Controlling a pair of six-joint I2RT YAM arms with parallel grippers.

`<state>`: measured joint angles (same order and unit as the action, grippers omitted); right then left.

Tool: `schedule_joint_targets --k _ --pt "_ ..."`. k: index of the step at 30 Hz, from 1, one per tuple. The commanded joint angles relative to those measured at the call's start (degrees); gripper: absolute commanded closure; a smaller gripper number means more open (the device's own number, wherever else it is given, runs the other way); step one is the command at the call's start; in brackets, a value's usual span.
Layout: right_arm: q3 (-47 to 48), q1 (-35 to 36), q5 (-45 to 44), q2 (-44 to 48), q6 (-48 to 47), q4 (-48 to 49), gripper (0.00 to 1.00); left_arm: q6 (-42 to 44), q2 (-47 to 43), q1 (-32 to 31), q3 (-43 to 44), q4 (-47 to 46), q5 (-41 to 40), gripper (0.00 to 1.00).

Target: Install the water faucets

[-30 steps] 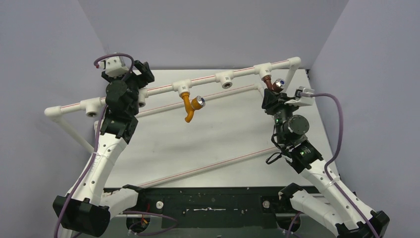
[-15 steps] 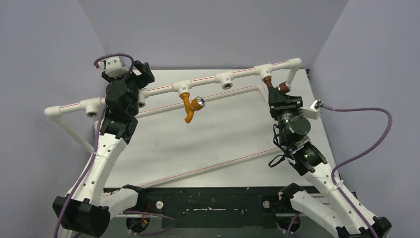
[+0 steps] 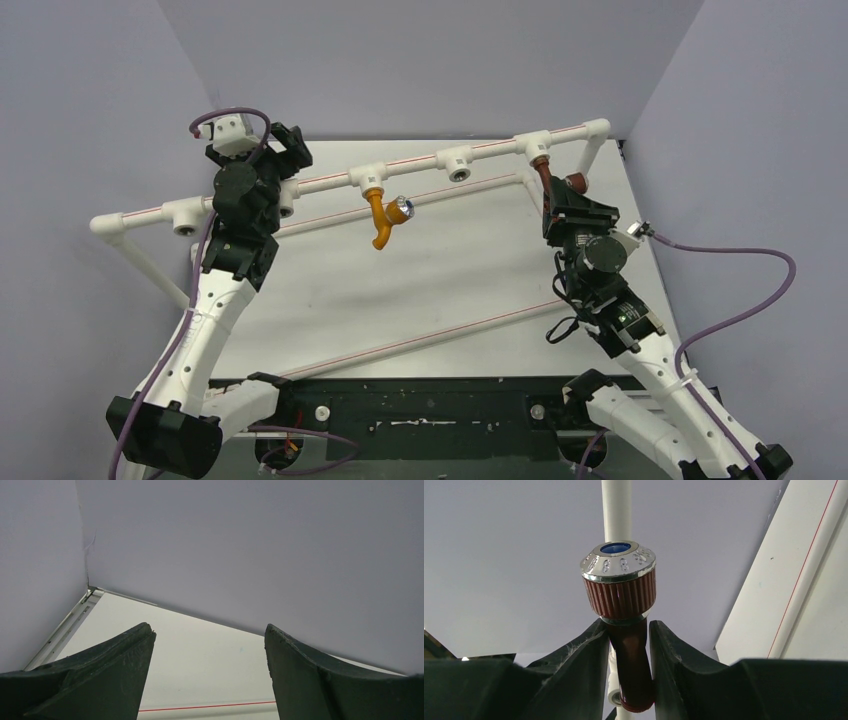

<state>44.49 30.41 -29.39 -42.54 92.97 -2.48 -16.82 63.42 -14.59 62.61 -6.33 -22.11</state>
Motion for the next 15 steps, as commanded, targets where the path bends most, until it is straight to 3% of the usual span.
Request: schedule_joint_targets --k 1,3,5,7,15 --pt "0.59 0.53 -0.15 1.29 4.99 -5.62 0.97 -0.33 2.76 -0.97 -4.42 14.50 1.13 0.22" --pt "0.27 0.52 0.11 1.61 4.36 -5.61 0.86 -0.32 2.85 -0.97 -4.35 14.50 1.13 0.22" --pt "0.16 0.52 0.29 2.09 3.60 -5.61 0.60 -0.32 2.85 -0.98 -4.36 14.51 1.13 0.22" --pt "0.31 0.52 0.46 2.71 2.22 -5.73 0.42 -0.32 2.85 -1.03 -4.39 14.50 1.13 0.22" --pt "1.78 0.52 0.91 7.11 -4.90 -10.54 0.18 -0.32 3.03 -1.05 -4.45 14.50 1.10 0.22"
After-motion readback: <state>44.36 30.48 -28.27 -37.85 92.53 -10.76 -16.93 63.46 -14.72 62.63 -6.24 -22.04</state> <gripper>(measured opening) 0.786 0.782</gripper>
